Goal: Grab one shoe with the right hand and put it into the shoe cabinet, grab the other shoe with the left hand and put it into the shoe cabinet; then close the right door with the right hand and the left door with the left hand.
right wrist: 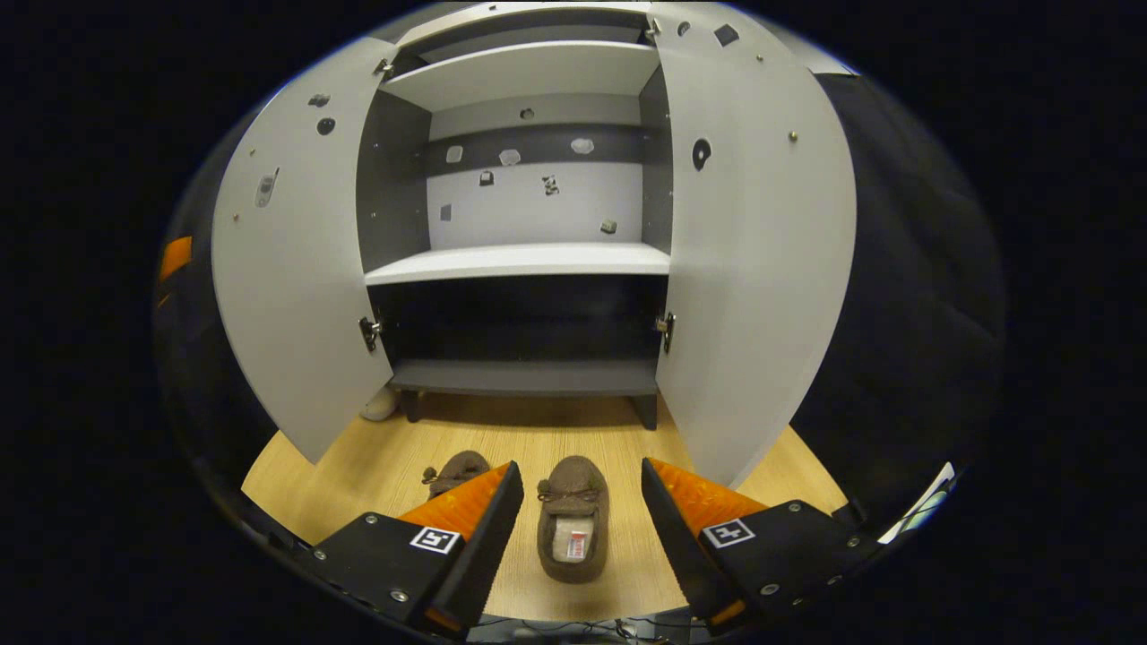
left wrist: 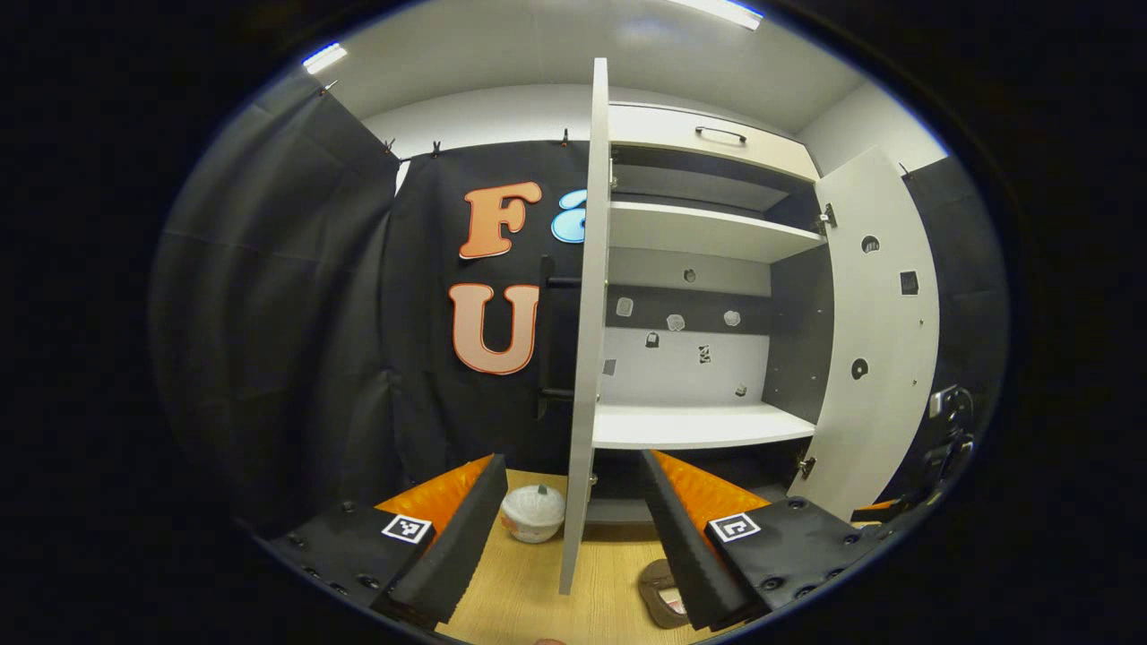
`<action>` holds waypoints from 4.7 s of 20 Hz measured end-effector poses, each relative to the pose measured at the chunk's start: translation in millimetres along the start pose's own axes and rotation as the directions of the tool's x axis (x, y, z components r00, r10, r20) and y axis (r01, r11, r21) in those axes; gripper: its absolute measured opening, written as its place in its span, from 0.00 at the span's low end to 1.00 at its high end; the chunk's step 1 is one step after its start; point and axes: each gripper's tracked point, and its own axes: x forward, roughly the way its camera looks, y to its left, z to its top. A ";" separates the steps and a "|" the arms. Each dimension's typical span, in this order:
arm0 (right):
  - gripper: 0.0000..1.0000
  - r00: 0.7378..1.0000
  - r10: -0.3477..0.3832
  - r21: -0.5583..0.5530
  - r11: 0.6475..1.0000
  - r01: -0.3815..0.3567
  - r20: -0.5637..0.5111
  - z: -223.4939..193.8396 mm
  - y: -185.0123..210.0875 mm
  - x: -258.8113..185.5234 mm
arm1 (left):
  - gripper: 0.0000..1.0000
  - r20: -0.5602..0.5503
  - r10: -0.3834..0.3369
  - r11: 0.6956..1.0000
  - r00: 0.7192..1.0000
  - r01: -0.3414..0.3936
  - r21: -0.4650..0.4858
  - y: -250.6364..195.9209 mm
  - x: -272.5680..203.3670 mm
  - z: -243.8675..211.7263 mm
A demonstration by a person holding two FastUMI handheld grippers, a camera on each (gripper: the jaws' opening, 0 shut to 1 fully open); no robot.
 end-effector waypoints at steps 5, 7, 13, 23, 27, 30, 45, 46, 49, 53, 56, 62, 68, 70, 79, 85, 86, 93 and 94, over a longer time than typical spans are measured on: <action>0.67 0.989 -0.028 -0.018 0.999 0.026 -0.144 -66.2 -8.2 59.4 | 0.96 -0.030 0.047 0.999 0.998 -0.047 0.003 17.6 -1.3 -11.0; 0.58 0.982 -0.041 -0.019 0.999 0.039 -0.186 -81.9 -12.6 78.7 | 0.96 -0.033 0.058 0.998 0.998 -0.058 0.004 23.2 -0.6 -12.7; 0.31 0.940 -0.092 -0.010 0.995 0.094 -0.329 -130.0 -26.0 111.9 | 0.97 -0.054 0.094 0.995 0.994 -0.093 0.021 37.6 -4.4 -20.4; 0.04 0.904 -0.122 -0.025 0.992 0.123 -0.409 -156.5 -27.6 121.5 | 0.99 -0.090 0.120 0.992 0.989 -0.117 0.034 46.1 -12.4 -35.2; 0.02 0.925 -0.093 -0.023 0.996 0.091 -0.369 -121.3 -8.6 102.6 | 0.94 -0.087 0.110 0.994 0.990 -0.108 0.021 43.7 -12.8 -34.9; 0.02 0.948 -0.047 0.018 0.998 0.056 -0.314 -73.3 8.6 84.9 | 0.97 -0.077 0.101 0.995 0.992 -0.101 -0.003 41.1 -15.4 -32.7; 0.01 0.995 0.089 0.174 0.980 -0.097 0.052 206.2 59.4 29.1 | 0.97 -0.024 0.095 0.995 0.995 -0.095 0.002 50.2 -25.2 -18.5; 0.01 0.995 0.092 0.183 0.978 -0.098 0.042 213.4 62.0 30.1 | 0.97 -0.021 0.097 0.995 0.995 -0.097 0.002 51.1 -26.3 -18.2; 0.02 0.992 0.047 0.131 0.989 -0.062 0.114 263.3 55.6 40.4 | 0.99 -0.012 0.108 0.994 0.994 -0.108 0.009 56.0 -27.9 -17.9; 0.01 0.986 0.040 0.146 0.987 -0.063 0.160 323.6 59.6 68.8 | 0.99 -0.007 0.135 0.991 0.991 -0.135 -0.005 66.3 -25.1 -15.9; 0.01 0.986 0.006 0.143 0.989 -0.030 0.167 350.8 53.6 107.5 | 0.94 -0.004 0.149 0.989 0.989 -0.149 -0.003 72.0 -21.2 -17.2; 0.01 0.997 -0.027 0.189 0.982 0.013 0.068 341.7 41.4 199.3 | 0.97 0.004 0.179 0.984 0.984 -0.179 0.006 82.9 -10.8 -17.7; 0.01 0.999 -0.044 0.207 0.977 0.044 -0.007 325.2 36.7 267.0 | 0.97 -0.016 0.209 0.978 0.978 -0.208 0.030 87.3 -0.9 -22.5; 0.04 0.999 -0.046 0.196 0.979 0.046 -0.007 323.6 37.0 269.1 | 0.97 -0.022 0.213 0.977 0.977 -0.213 0.022 86.2 -1.1 -22.7; 0.33 0.984 0.012 0.159 0.987 -0.041 0.179 361.8 41.9 179.8 | 0.99 -0.029 0.168 0.986 0.985 -0.168 -0.006 62.7 -9.0 -26.7; 0.83 0.933 0.018 0.068 0.997 -0.045 0.358 373.2 30.0 62.2 | 0.94 -0.047 0.087 0.995 0.995 -0.089 -0.038 29.1 -12.6 -35.4; 0.86 0.924 0.013 0.066 0.997 -0.042 0.383 373.4 26.7 43.0 | 0.94 -0.050 0.075 0.996 0.996 -0.077 -0.035 22.8 -12.6 -36.5; 0.92 0.885 0.057 0.037 0.996 -0.083 0.462 344.3 19.1 -63.9 | 0.94 -0.134 -0.054 0.997 0.989 0.047 -0.057 -45.5 0.6 -84.0; 0.92 0.880 0.057 0.044 0.995 -0.088 0.471 340.7 16.3 -77.1 | 0.97 -0.153 -0.072 0.996 0.986 0.063 -0.062 -55.7 4.4 -94.1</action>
